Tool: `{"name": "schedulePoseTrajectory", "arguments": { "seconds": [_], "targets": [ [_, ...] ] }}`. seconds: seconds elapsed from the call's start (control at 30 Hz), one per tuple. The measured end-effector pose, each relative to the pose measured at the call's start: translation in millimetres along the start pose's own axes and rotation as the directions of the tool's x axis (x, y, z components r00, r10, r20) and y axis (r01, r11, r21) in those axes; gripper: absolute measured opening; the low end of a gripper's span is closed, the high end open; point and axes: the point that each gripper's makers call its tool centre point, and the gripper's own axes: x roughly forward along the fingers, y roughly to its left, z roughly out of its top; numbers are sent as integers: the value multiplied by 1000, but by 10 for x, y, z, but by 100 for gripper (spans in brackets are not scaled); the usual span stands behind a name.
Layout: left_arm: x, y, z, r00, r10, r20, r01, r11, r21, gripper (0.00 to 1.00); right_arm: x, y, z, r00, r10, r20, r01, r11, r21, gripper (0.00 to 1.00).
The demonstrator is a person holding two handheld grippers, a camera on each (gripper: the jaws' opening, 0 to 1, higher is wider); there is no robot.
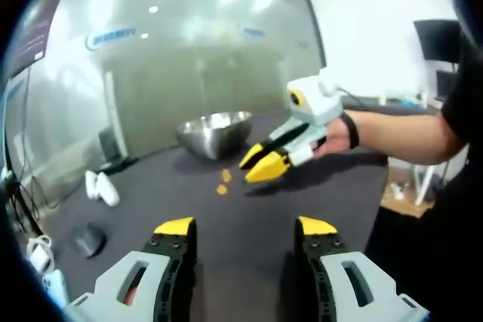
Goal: Pick up the QQ candy scattered on the table and place it into the stainless steel bowl on the table
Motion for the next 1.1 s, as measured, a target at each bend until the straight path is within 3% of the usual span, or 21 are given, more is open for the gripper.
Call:
{"name": "schedulePoseTrajectory", "arguments": {
  "seconds": [0.1, 0.23, 0.53, 0.77, 1.0, 1.1],
  "targets": [
    [-12, 22, -15, 1000, 5, -1, -5, 1000, -6, 53, 122, 17, -54, 999, 16, -31, -16, 1000, 5, 20],
    [-26, 37, -8, 1000, 16, 7, -16, 1000, -10, 53, 248, -56, -109, 998, -11, -55, 13, 999, 41, 19],
    [-33, 35, -24, 1000, 12, 2, -12, 1000, -9, 53, 470, -123, -83, 998, -37, -56, 39, 998, 42, 18],
    [-58, 60, -56, 1000, 19, -5, -19, 1000, -15, 53, 500, -176, -85, 998, -38, -59, 39, 999, 26, 10],
    [-36, 18, -37, 1000, 12, -5, -12, 1000, -11, 53, 456, -144, -61, 997, -50, -57, 51, 999, 14, 9],
    [-32, 5, -28, 1000, 9, -3, -9, 1000, -9, 53, 360, -121, 14, 998, -58, -27, 59, 998, 27, 9]
  ]
}}
